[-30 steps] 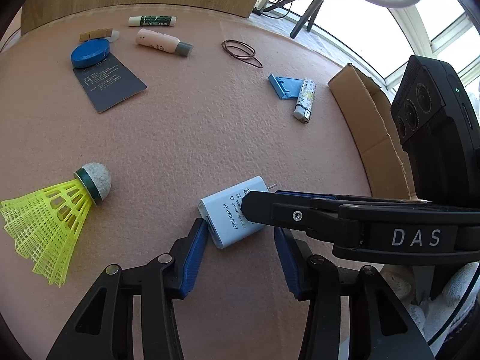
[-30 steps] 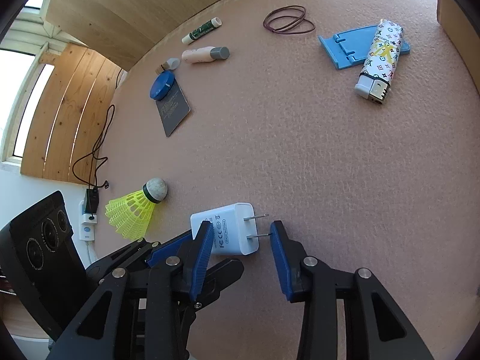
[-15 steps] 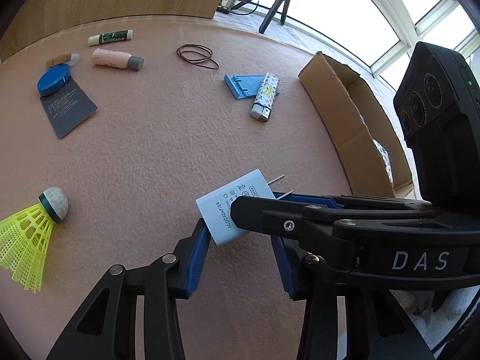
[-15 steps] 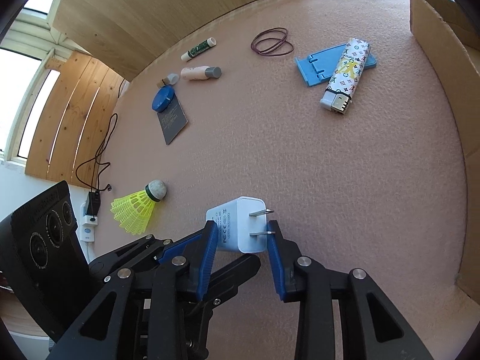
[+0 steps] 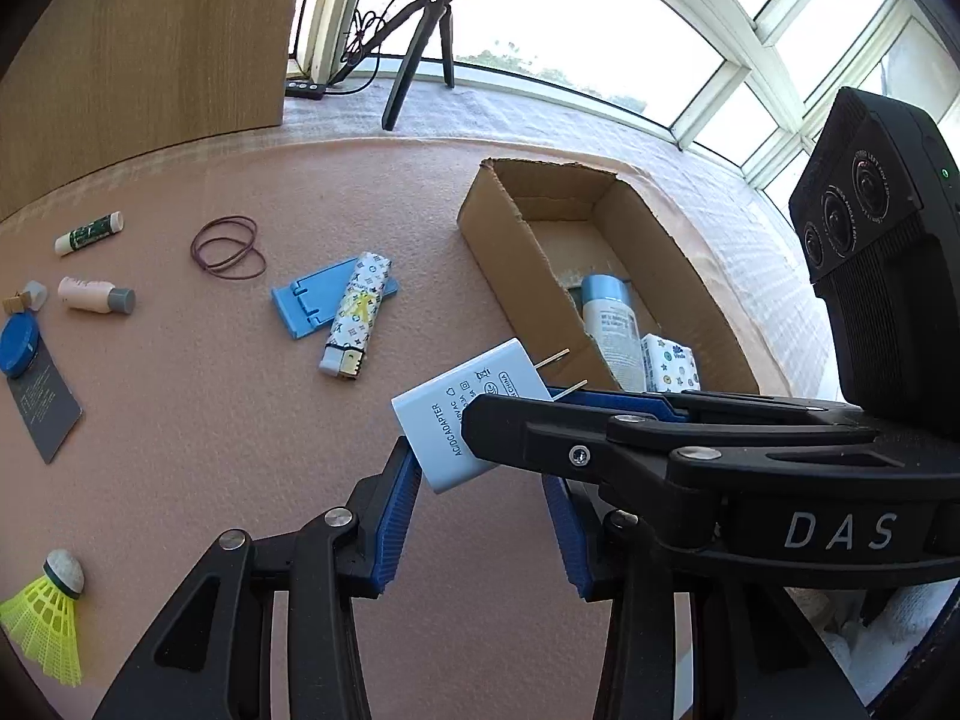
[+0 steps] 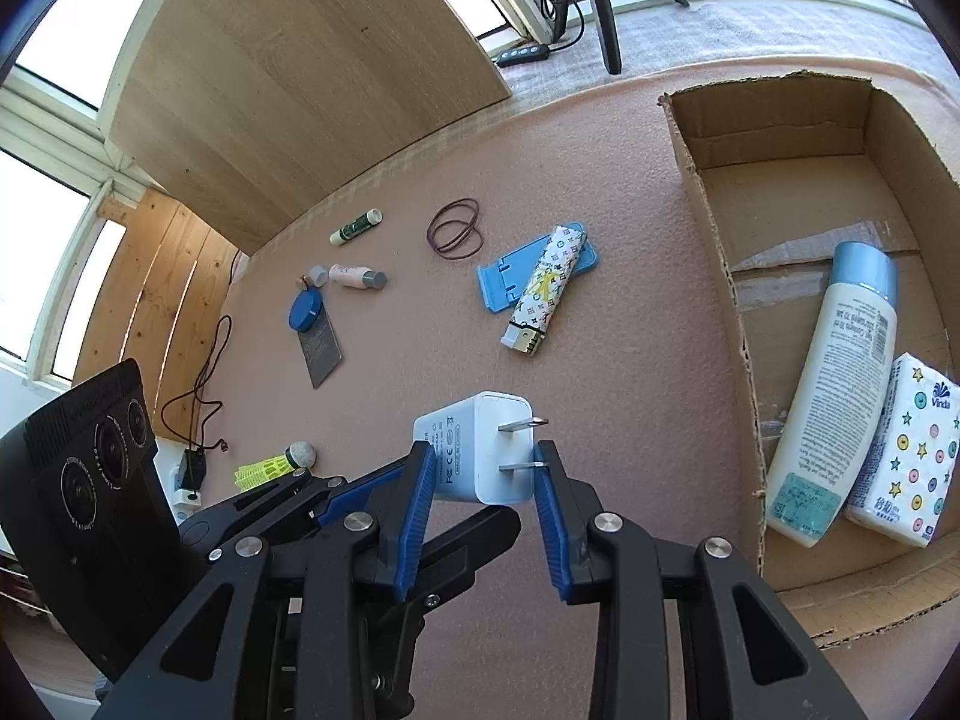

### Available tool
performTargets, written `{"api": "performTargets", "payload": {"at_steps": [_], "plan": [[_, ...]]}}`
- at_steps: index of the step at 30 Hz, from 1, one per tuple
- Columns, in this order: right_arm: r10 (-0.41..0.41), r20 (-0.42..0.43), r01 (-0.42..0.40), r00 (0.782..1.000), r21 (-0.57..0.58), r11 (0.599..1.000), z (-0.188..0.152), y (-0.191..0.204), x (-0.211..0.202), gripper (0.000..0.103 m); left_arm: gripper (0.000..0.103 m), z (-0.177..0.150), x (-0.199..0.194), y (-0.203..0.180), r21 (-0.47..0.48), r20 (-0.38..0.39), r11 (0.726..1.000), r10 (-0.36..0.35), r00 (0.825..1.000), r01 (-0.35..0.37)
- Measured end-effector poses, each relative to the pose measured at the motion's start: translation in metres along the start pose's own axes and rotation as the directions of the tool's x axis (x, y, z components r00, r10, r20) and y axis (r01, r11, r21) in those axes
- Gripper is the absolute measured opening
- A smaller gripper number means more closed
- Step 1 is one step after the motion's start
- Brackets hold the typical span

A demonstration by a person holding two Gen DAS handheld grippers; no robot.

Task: Organize objects
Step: 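Carry the charger into the cardboard box and open the right gripper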

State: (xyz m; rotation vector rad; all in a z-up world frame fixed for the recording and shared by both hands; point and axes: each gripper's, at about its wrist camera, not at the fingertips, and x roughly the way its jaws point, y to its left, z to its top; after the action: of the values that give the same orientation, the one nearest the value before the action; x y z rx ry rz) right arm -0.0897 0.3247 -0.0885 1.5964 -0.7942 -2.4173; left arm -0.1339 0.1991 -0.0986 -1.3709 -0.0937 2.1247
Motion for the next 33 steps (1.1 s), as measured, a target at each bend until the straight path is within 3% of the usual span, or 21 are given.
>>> {"api": "performTargets", "payload": {"at_steps": [12, 22, 23, 25, 26, 27, 33], "plan": [[-0.079, 0.101, 0.077, 0.992, 0.028, 0.997, 0.053, -0.063, -0.049, 0.031, 0.045, 0.074, 0.055, -0.069, 0.091, 0.004, 0.995, -0.035, 0.999, 0.034], [-0.131, 0.112, 0.127, 0.985, 0.04, 0.991, 0.064, -0.094, -0.053, 0.031, 0.046, 0.091, 0.093, -0.089, 0.113, -0.037, 0.993, -0.042, 0.998, 0.046], [-0.134, 0.112, 0.131, 0.985, 0.038, 0.991, 0.065, -0.094, -0.052, 0.031, 0.047, 0.092, 0.095, -0.088, 0.112, -0.041, 0.993, -0.041, 0.998, 0.045], [-0.147, 0.106, 0.143, 0.983, 0.039, 0.989, 0.065, -0.096, -0.049, 0.036, 0.074, 0.093, 0.096, -0.087, 0.099, -0.053, 0.995, -0.025, 0.998, 0.03], [-0.153, 0.103, 0.149, 0.983, 0.044, 0.988, 0.065, -0.098, -0.048, 0.048, 0.077, 0.093, 0.095, -0.085, 0.095, -0.044, 0.995, -0.016, 0.999, 0.02], [-0.159, 0.11, 0.154, 0.981, 0.053, 0.987, 0.064, -0.099, -0.048, 0.054, 0.078, 0.093, 0.094, -0.083, 0.096, -0.038, 0.995, -0.011, 0.999, 0.015], [-0.165, 0.124, 0.155, 0.978, 0.089, 0.984, 0.059, -0.104, -0.049, 0.054, 0.078, 0.089, 0.084, -0.073, 0.104, -0.034, 0.995, 0.013, 0.999, -0.009]]}}
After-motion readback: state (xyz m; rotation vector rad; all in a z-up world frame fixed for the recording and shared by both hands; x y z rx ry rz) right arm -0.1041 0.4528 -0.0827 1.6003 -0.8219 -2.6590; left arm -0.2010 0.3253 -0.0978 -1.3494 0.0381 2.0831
